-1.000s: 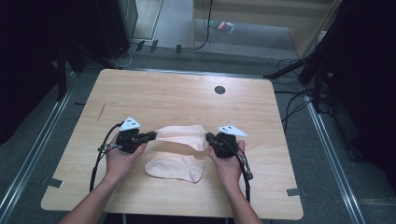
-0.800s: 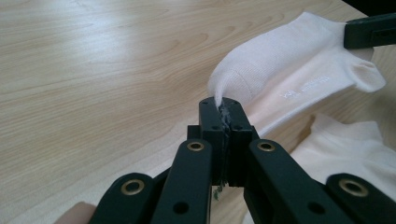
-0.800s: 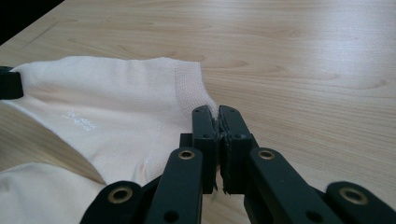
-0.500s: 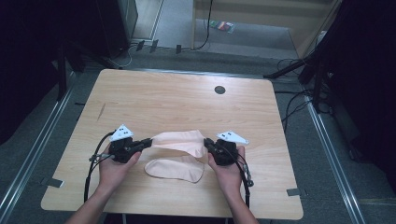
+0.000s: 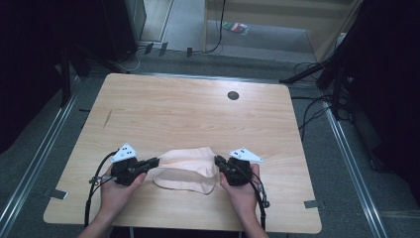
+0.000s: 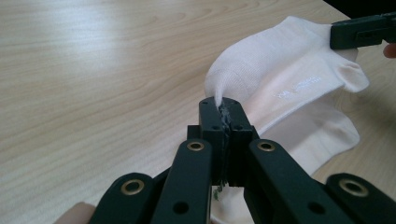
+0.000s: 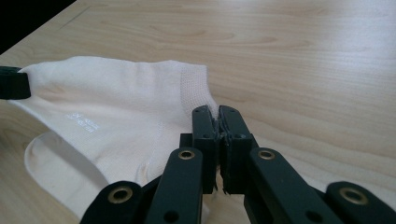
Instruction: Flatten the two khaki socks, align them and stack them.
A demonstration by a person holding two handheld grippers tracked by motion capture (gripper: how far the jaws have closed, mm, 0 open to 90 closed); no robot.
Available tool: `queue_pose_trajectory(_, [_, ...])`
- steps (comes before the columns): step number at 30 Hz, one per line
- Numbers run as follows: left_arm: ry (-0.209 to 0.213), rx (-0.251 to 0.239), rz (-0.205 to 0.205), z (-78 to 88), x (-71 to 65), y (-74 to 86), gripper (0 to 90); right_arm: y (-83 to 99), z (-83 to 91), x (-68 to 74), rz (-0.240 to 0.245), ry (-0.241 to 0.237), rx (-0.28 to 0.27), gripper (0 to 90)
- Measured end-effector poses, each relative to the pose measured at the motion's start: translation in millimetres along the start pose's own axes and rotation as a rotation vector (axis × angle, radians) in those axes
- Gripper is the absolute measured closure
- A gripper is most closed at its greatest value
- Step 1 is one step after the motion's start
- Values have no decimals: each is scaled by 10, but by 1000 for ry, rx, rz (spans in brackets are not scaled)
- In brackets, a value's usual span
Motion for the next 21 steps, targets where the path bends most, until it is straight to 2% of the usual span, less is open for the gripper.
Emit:
queue_pose_trajectory(7, [11, 20, 5, 54, -83, 100, 900, 99, 83, 40, 9, -15, 22, 869])
queue_pose_trajectory(13, [14, 75, -3, 55, -133, 241, 900, 254, 119, 77, 26, -25, 56, 869])
queue_pose_trajectory(21, [-38, 125, -37, -36, -110, 349, 900, 320, 55, 98, 48, -20, 55, 867])
Point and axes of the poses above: each handheld gripper's, and its own axes: z roughly backward along the jaws, y roughly out of its underside, x roughly to its left, the point moved 4 cm from there along -z, roughly forward along the jaws, and after that the axes turned 12 degrees about y, right-handed, at the moved point
